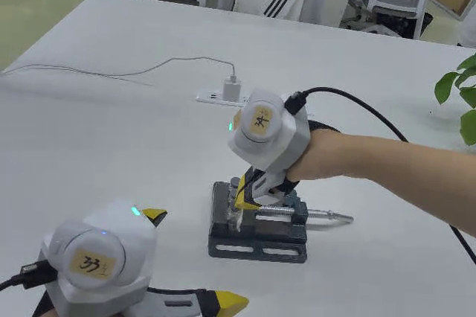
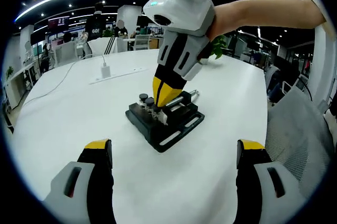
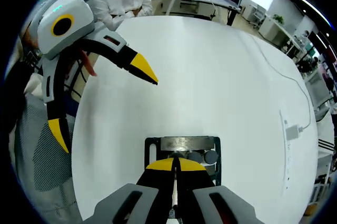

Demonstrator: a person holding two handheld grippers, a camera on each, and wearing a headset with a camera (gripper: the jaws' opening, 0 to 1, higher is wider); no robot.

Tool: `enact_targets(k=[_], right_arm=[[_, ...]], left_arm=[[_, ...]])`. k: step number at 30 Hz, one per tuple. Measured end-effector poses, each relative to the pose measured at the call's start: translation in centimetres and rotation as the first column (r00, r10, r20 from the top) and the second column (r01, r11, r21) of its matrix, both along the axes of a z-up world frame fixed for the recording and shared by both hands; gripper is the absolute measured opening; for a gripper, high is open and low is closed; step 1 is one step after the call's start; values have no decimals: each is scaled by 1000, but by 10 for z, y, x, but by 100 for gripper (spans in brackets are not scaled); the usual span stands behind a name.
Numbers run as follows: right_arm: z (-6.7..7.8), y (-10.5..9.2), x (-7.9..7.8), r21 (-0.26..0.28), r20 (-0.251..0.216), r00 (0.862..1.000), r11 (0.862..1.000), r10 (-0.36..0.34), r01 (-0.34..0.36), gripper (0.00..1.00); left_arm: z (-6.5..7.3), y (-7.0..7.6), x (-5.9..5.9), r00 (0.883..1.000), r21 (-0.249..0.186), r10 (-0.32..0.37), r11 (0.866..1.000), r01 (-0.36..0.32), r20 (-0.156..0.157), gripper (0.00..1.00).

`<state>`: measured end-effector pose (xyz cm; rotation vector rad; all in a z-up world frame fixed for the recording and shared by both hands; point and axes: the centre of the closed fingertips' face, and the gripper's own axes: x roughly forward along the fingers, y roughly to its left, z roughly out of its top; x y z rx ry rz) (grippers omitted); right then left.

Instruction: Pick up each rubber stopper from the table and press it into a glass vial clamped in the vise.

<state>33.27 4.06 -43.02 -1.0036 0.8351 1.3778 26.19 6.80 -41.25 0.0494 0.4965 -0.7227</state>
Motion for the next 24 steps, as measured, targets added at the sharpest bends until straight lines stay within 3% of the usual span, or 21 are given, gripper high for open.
enact_targets(k=[1,3,6,10,13,15,17,20,24], right_arm=[[1,0,5,23,36,999,1000,-21,20,0],[2,-2,7,54,50,997,997,-51,48,4],[3,-8,3,90,40,996,993,-83,79,10],[0,-20,-9,116,30,995,989,-99,95,30],[-1,-30,-21,159,12,990,978,-141,137,42],[-6,-43,-30,117,53,994,989,-91,85,46],[-9,-48,-39,126,46,993,987,-106,99,51],[-11,-55,-52,159,22,989,977,-148,142,63],[-11,-70,-60,214,-6,966,944,-258,253,77]], left_arm=[[0,2,-1,1000,1,5,1000,-5,0,98],[-1,4,-2,1000,3,12,1000,-12,-1,98],[-2,7,-4,1000,7,18,1000,-18,-2,98],[-2,8,-6,1000,6,27,1000,-27,-5,98],[-4,8,-8,1000,6,28,1000,-28,-7,98],[-5,7,-10,1000,10,25,1000,-25,-11,98],[-5,7,-11,1000,9,25,1000,-25,-12,98],[-4,5,-12,1000,12,20,1000,-20,-11,99],[-4,6,-12,1000,9,27,1000,-27,-11,99]])
